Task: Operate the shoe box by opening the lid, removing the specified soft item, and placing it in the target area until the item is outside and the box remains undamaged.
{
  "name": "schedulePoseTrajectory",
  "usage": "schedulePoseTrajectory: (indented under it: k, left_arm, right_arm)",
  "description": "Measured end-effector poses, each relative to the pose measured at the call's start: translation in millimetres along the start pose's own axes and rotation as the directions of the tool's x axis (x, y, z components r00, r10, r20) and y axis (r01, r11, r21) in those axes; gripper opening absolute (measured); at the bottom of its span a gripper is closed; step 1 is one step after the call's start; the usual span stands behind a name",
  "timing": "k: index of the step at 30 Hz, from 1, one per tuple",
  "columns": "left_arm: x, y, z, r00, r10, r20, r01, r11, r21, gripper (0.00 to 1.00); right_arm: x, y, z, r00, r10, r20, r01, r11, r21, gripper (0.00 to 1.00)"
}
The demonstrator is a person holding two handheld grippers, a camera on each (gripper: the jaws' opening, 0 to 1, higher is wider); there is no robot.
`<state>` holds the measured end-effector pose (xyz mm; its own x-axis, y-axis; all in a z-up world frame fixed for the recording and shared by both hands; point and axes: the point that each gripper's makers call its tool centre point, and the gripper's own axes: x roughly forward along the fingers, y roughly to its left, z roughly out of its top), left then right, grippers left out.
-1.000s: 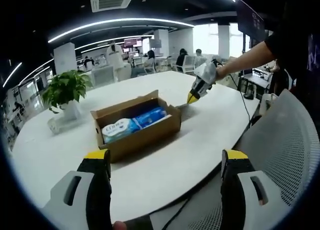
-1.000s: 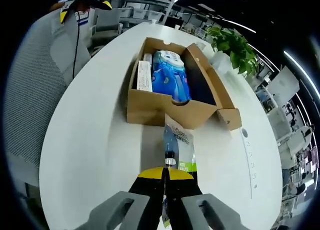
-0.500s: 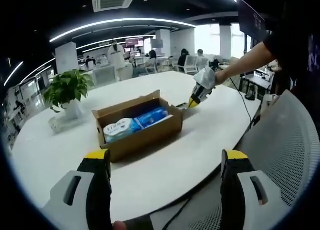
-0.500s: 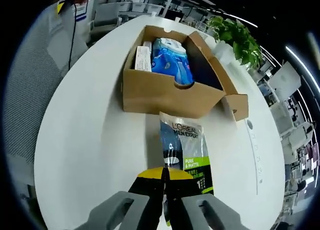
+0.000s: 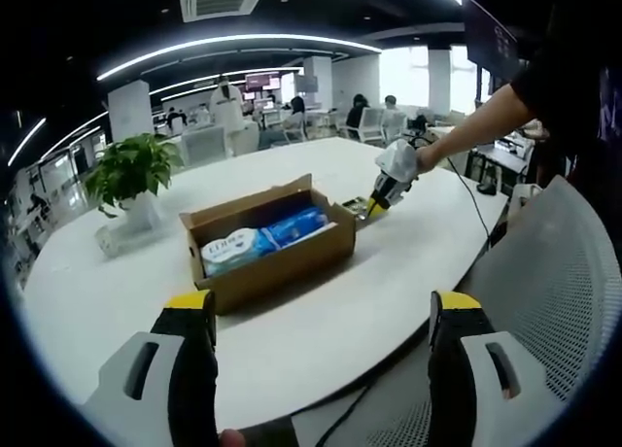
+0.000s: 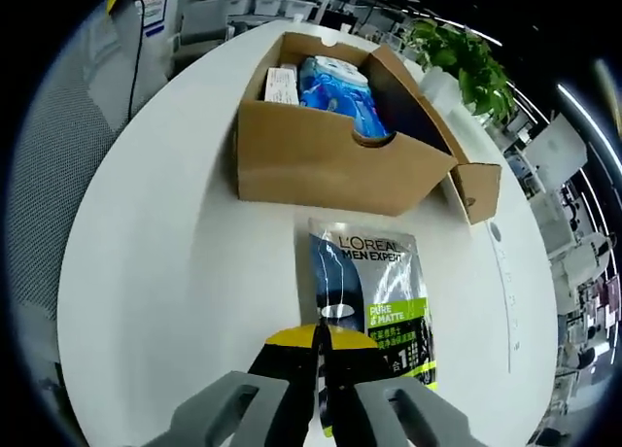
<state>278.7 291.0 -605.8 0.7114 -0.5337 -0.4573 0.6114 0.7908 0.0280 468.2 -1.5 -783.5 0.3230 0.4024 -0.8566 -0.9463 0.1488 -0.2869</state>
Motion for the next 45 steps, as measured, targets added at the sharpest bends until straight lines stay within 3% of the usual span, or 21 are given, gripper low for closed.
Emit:
schedulePoseTrajectory:
  k: [16, 22, 27, 31, 34, 45]
  left_arm:
    - [0, 0.9, 2.2, 1.000, 0.008, 0.008, -0.008, 1.000, -0.001, 0.88]
    - [0, 4.3, 0.3, 1.000, 0.026, -0.003, -0.026, 1.000, -0.004, 0.92]
    - [0, 5.6, -1.1, 0.999, 0.031, -0.009, -0.032, 0.999, -0.018, 0.94]
    - [0, 10.6, -5.9, 0.998, 0.056, -0.038, -0.057, 0.998, -0.023, 0.93]
    - [-1, 10.9, -3.0, 0.998, 0.052, -0.019, -0.053, 0.998, -0.039, 0.94]
    - [-2, 16.1, -5.7, 0.999, 0.042, -0.018, -0.044, 0.992, -0.119, 0.93]
  right_arm:
    - [-8, 3, -3.1, 1.000, -0.007, -0.007, 0.007, 1.000, 0.005, 0.00]
    - [-18, 0, 2.8, 0.998, -0.052, 0.029, 0.049, 0.995, 0.081, 0.02]
    - [-29, 6, 10.7, 0.997, -0.052, 0.056, 0.045, 0.993, 0.112, 0.13]
    - [-38, 7, 12.3, 0.995, -0.073, 0.068, 0.059, 0.978, 0.199, 0.35]
    - [-43, 5, 12.0, 0.993, -0.095, 0.070, 0.075, 0.965, 0.250, 0.43]
    - [-58, 8, 8.8, 0.991, -0.120, 0.064, 0.088, 0.925, 0.371, 0.62]
